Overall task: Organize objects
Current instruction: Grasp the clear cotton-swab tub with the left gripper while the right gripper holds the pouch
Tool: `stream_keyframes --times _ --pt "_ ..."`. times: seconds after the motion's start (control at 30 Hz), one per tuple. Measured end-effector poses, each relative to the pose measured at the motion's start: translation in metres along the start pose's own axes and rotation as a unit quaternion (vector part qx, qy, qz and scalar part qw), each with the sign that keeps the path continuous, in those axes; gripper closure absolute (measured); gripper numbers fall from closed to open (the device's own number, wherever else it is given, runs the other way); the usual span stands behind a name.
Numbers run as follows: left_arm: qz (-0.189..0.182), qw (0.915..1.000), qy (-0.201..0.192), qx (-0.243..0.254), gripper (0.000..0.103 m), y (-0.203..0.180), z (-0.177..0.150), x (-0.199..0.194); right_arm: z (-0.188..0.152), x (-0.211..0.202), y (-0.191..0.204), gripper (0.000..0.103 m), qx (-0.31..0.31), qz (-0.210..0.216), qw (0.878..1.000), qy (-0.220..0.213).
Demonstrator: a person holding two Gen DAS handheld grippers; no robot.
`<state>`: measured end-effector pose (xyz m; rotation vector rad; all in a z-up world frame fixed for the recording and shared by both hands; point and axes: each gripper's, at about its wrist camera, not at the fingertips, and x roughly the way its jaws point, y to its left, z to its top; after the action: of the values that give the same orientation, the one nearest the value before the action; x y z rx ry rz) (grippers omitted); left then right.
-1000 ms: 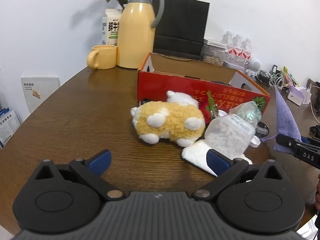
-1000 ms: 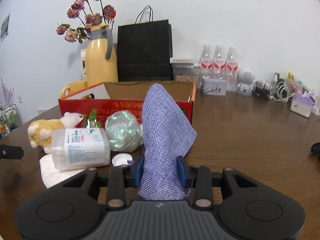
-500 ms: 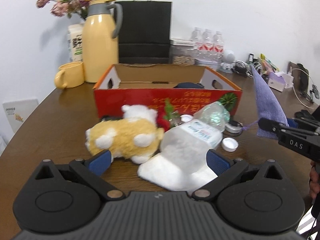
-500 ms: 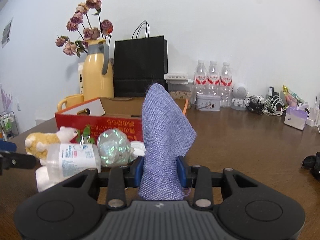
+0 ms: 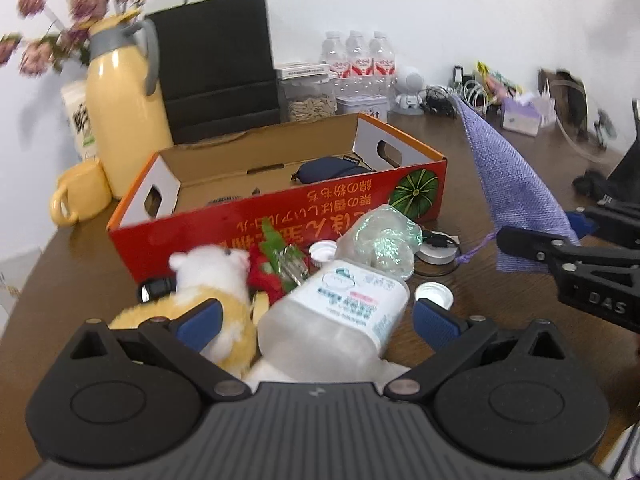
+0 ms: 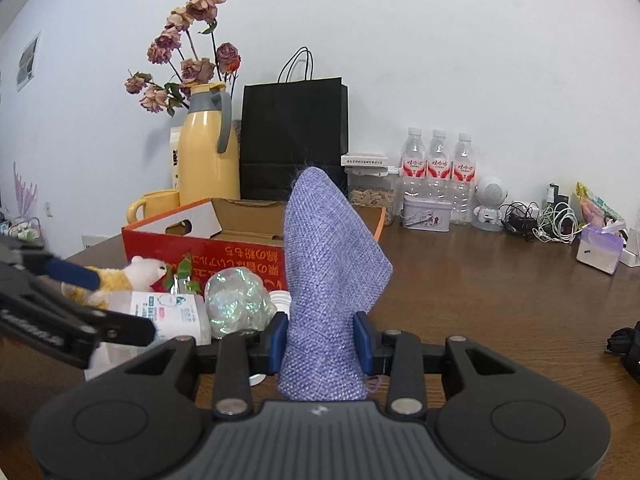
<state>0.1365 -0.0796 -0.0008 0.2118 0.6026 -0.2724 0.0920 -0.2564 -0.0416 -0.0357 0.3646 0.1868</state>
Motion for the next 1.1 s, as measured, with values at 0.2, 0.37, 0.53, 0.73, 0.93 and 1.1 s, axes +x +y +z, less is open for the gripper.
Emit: stream_keyframes --times 0.2,0.37,0.53,0.73,0.93,1.1 --pt "-0.021 0.9980 0.031 0.051 0.020 -0.012 0.006 0.024 0.001 0.001 0.003 0.069 -0.010 0.007 1.000 0.008" --pt "-0.042 0.9974 0.043 0.039 0.027 -0.007 0.006 0.035 0.006 -0.004 0.006 0.069 -0.014 0.021 1.000 0.002" --pt "-0.054 0.9969 0.047 0.032 0.033 -0.004 0.004 0.038 0.006 -0.005 0.009 0.069 -0.012 0.030 0.999 0.002" --pt "-0.057 0.9980 0.027 0.008 0.038 -0.001 -0.002 0.028 0.006 -0.004 0.012 0.069 -0.014 0.033 0.999 0.005" --pt "-0.063 0.9980 -0.004 -0.009 0.038 0.006 0.002 0.011 0.010 -0.004 0.017 0.069 -0.020 0.036 0.999 0.003" --pt "-0.053 0.9978 -0.031 -0.024 0.038 0.014 0.009 -0.002 0.016 -0.005 0.021 0.069 -0.024 0.036 0.999 -0.002"
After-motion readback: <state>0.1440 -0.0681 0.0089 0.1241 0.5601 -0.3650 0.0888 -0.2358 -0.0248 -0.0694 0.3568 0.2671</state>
